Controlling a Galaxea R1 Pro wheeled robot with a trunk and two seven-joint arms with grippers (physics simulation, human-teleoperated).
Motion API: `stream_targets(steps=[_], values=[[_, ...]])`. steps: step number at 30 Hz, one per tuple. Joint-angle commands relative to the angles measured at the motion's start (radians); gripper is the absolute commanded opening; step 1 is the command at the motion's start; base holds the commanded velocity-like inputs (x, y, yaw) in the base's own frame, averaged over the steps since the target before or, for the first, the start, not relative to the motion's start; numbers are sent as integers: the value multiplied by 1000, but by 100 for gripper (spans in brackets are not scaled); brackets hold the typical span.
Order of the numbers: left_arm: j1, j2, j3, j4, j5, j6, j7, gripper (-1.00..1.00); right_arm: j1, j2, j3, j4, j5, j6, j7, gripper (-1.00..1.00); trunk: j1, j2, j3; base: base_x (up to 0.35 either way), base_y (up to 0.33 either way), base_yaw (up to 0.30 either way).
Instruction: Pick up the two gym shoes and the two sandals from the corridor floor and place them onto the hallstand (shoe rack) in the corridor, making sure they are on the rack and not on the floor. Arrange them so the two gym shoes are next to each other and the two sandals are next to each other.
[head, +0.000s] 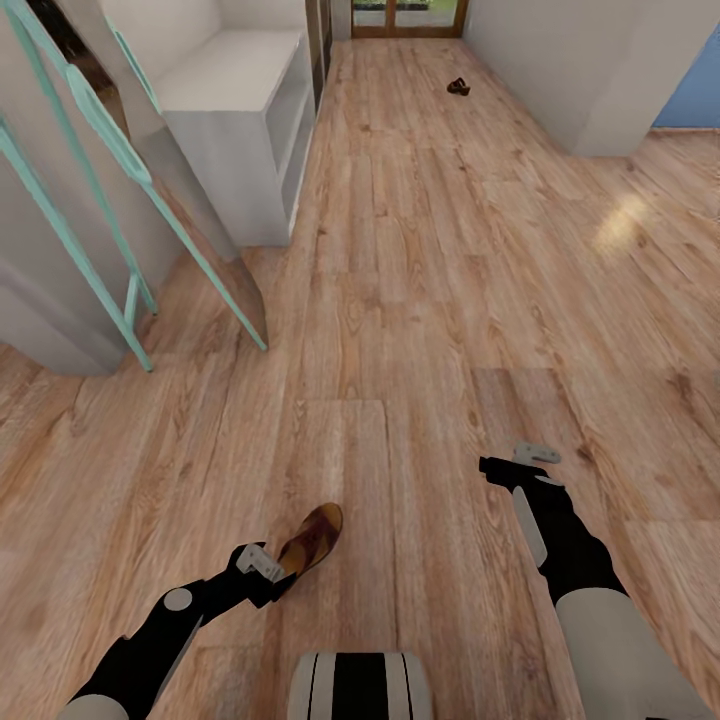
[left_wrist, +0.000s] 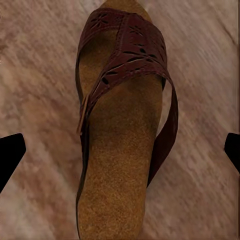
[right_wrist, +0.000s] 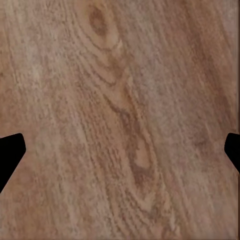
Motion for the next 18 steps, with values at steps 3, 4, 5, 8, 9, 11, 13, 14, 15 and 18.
stream_targets(steps=[3,4,5,8,9,11,13,14,15,18], values=[[0,2,-1,0,-10,-8,0,100,0,0,1,-1,-8,4,-7,100,0,0,-1,2,0,-57],[0,3,-1,0,-10,-8,0,100,0,0,2,-1,-8,4,-7,100,0,0,-1,1,0,-20],[0,3,-1,0,-10,-8,0,100,0,0,2,-1,-8,4,-7,100,0,0,-1,0,0,-16],[0,4,-1,2,-11,-8,0,100,0,0,1,-1,-8,4,-7,100,0,0,-1,0,0,-6],[0,4,-1,2,-12,-8,0,100,0,0,1,-1,-8,4,-7,100,0,0,-1,0,0,0],[0,4,-1,3,-12,-8,0,100,0,0,2,-1,-8,4,-7,100,0,0,-1,0,0,0],[1,6,-1,3,-12,-8,0,100,0,1,2,-1,-7,4,-7,100,0,0,-1,0,0,0],[1,8,-1,3,-12,-8,0,100,0,1,2,-1,-7,4,-7,100,0,0,-1,0,0,0],[1,11,-1,3,-12,-8,0,100,0,1,2,-1,-7,4,-7,100,0,0,-1,0,0,0],[1,14,-1,4,-12,-8,0,100,0,1,2,-1,-8,4,-7,100,0,0,-1,0,0,0]])
